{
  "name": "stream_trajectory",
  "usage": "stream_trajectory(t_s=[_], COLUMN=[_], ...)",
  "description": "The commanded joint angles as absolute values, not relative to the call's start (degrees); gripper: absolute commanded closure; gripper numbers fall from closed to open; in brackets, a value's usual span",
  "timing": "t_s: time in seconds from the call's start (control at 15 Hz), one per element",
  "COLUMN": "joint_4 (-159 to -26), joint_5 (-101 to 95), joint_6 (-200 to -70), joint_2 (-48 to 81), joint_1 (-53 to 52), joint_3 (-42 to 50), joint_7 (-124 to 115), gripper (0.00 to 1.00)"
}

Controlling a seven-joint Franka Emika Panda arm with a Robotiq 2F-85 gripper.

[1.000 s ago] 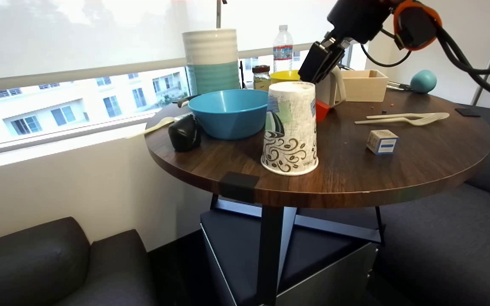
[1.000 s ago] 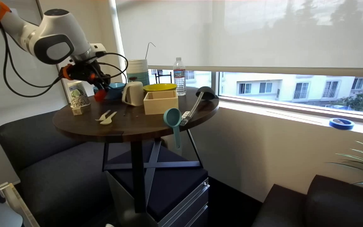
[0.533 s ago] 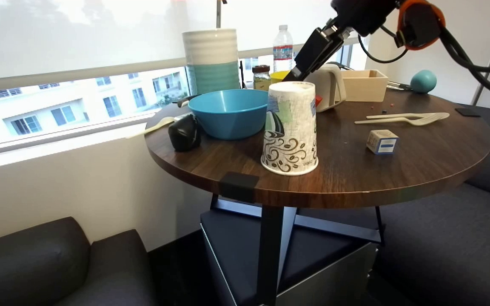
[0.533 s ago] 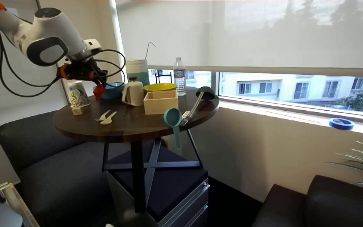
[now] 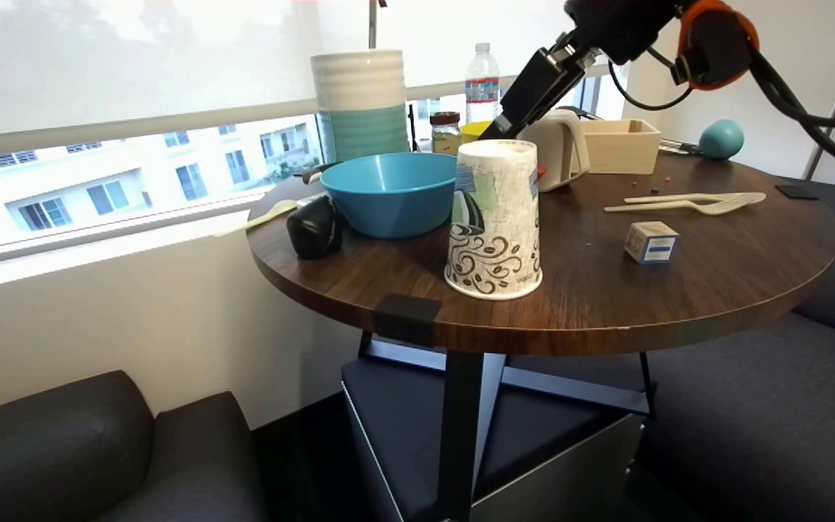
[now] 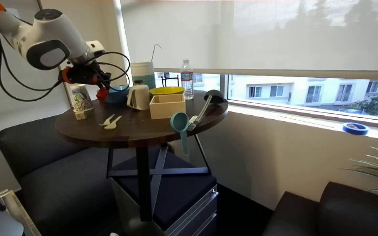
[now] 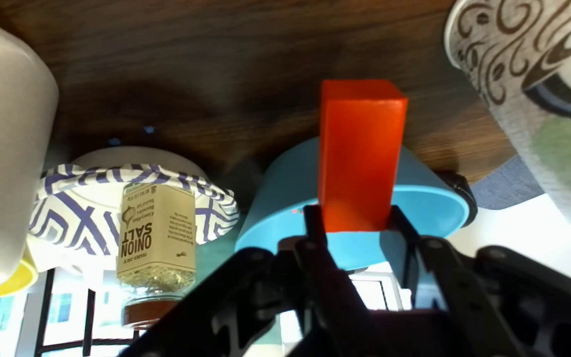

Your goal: Pick up the red block and place it standing lengthwise on the table, pick up the paper cup and cover the red block on the table

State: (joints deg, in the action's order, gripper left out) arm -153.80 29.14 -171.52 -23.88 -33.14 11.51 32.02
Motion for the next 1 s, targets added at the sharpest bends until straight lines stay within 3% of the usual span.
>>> stream_trajectory(t_s=[0.0,0.93], joint_4=[-154.42,-156.13], joint_5=[31.00,30.29], joint_6=[-172.22,-186.85], joint_2=[-24.33,-26.72], joint_1=[-37.17,-61.76], joint_3=[14.53,37.12], joint_7=[35.39,43.99], gripper=[0.92,0.92])
